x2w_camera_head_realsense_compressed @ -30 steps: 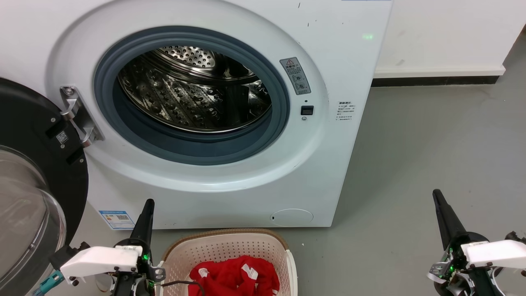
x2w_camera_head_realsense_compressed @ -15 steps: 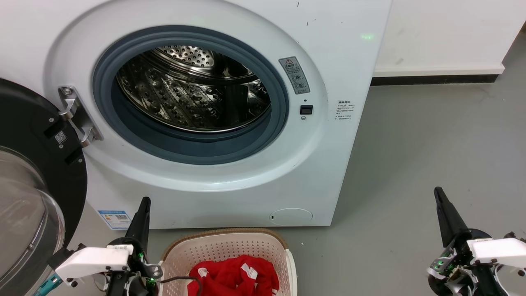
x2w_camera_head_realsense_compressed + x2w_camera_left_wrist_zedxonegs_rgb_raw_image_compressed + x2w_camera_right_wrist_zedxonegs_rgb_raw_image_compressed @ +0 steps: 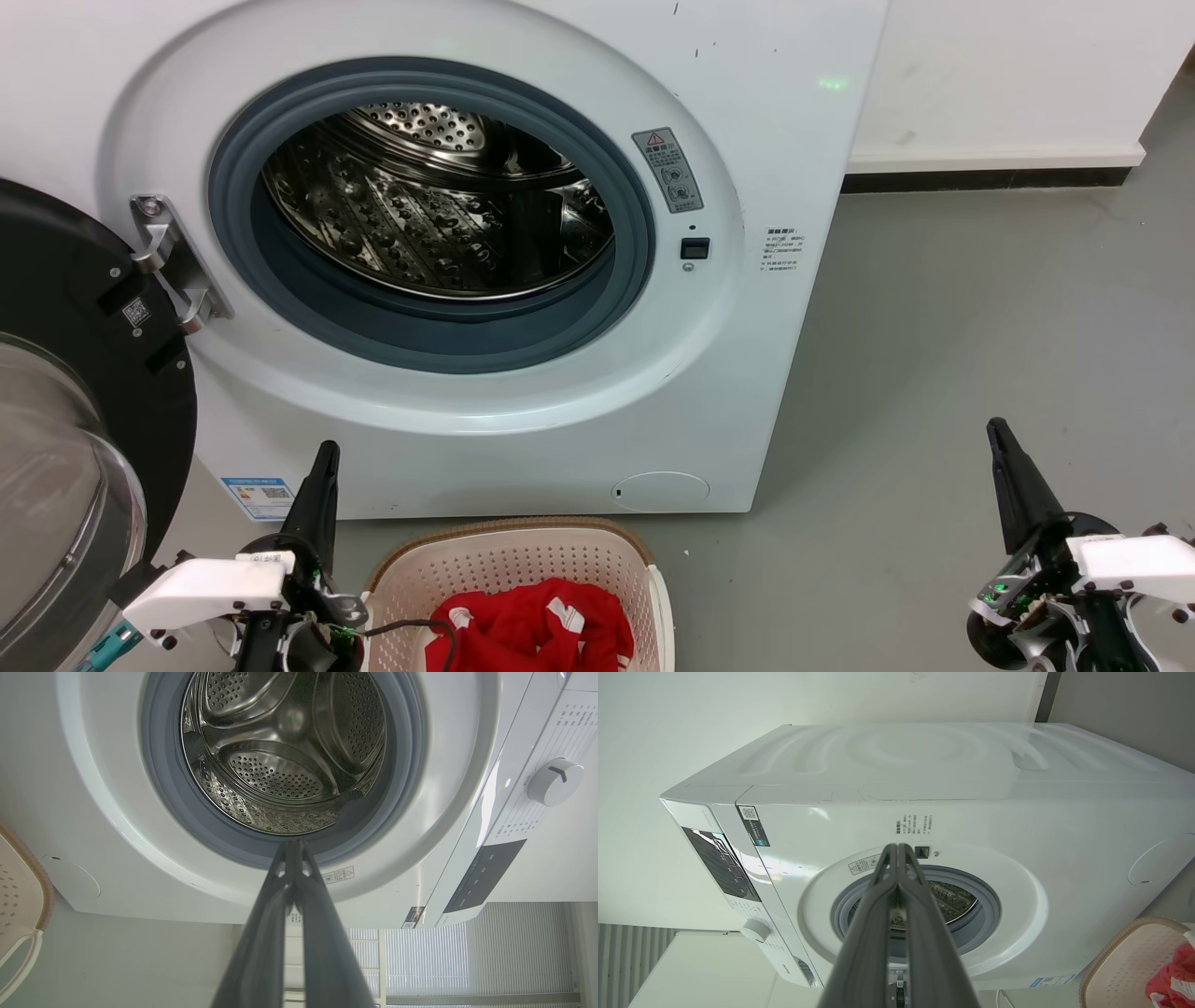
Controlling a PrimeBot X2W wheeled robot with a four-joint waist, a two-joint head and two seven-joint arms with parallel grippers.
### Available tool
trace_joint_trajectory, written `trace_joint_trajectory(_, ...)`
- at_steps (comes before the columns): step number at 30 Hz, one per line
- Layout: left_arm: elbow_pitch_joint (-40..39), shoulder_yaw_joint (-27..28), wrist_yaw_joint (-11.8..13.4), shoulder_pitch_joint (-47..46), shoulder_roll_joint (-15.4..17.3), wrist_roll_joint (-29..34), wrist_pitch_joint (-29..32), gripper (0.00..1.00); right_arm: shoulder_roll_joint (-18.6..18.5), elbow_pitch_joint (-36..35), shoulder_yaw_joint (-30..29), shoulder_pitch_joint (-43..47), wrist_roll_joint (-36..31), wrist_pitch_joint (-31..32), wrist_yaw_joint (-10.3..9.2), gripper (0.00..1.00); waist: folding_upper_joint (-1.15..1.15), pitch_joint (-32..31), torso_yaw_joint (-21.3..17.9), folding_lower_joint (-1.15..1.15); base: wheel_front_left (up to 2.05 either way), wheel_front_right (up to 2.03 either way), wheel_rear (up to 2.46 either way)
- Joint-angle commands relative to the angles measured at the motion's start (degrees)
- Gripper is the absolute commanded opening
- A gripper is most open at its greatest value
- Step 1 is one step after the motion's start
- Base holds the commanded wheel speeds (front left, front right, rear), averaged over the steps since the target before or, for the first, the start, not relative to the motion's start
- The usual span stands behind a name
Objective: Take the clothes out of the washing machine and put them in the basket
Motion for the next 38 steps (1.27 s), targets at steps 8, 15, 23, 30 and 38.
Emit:
trace_joint_trajectory(8,0.0,0.3,-0.1,-0.3,-0.1,-0.1,0.1,0.00,0.3,0.1,-0.3,-0.6,-0.3,0.3,-0.02,0.00,0.00,0.0,0.0,0.00,0.00,0.00,0.00)
trace_joint_trajectory(15,0.0,0.4,-0.1,-0.3,-0.1,0.0,0.2,0.00,0.4,0.1,-0.4,-0.6,-0.4,0.4,-0.02,0.00,0.00,0.0,0.0,0.00,0.00,0.00,0.00)
trace_joint_trajectory(23,0.0,0.4,-0.1,-0.3,-0.1,0.0,0.2,0.00,0.5,0.1,-0.6,-0.6,-0.5,0.6,-0.02,0.00,0.00,0.0,0.0,0.00,0.00,0.00,0.00)
trace_joint_trajectory(30,0.0,0.4,-0.1,-0.3,-0.1,0.0,0.2,0.00,0.6,0.1,-0.8,-0.6,-0.7,0.8,-0.02,0.00,0.00,0.0,0.0,0.00,0.00,0.00,0.00)
trace_joint_trajectory(38,0.0,0.4,-0.1,-0.3,-0.2,0.0,0.2,0.00,0.7,0.2,-0.9,-0.7,-0.8,0.8,-0.02,0.00,0.00,0.0,0.0,0.00,0.00,0.00,0.00)
